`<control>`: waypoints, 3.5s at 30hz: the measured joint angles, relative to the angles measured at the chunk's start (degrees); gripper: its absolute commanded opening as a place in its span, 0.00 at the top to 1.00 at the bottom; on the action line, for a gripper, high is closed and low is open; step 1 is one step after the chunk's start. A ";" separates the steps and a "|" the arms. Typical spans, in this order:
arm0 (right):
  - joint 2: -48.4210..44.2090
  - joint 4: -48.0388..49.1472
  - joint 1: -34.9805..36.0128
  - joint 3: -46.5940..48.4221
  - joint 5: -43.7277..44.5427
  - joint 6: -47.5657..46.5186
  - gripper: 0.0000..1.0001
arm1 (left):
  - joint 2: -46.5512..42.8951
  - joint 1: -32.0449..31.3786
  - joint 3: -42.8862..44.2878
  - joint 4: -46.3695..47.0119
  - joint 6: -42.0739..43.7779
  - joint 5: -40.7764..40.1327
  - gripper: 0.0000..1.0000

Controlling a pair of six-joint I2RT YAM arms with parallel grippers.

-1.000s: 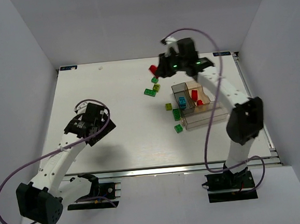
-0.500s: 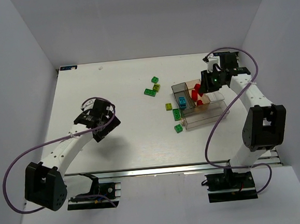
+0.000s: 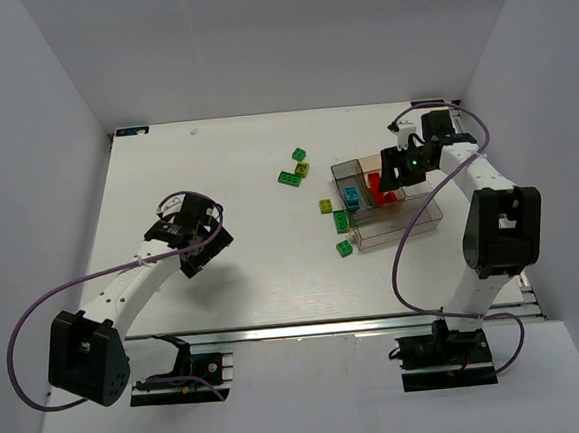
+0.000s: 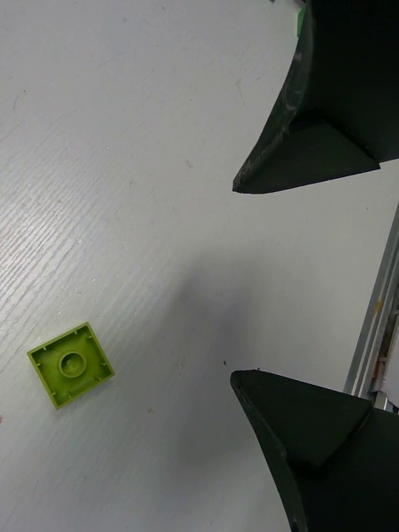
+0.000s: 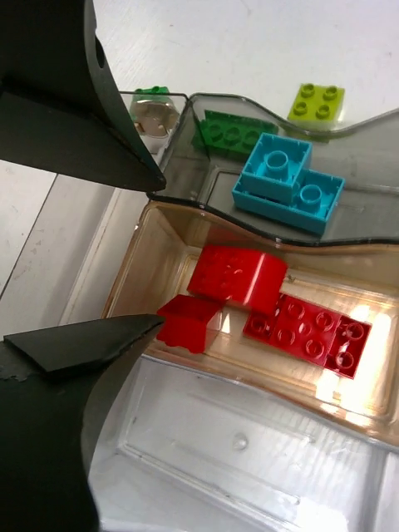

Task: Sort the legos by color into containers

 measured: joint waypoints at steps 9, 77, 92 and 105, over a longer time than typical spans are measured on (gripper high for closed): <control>-12.68 -5.16 1.68 -4.61 -18.08 -23.47 0.82 | -0.04 0.00 -1.49 4.00 2.32 3.30 0.41; 3.85 -9.49 37.86 -9.16 15.93 -65.02 0.45 | -10.97 0.00 -5.62 3.96 2.56 5.75 0.15; 4.94 -21.70 36.30 13.81 -3.67 -51.84 1.00 | -11.89 0.00 -5.64 2.56 1.86 5.03 0.15; -0.57 -8.17 4.42 10.03 0.42 -7.50 1.00 | -9.68 0.00 -5.64 1.25 0.24 2.64 0.08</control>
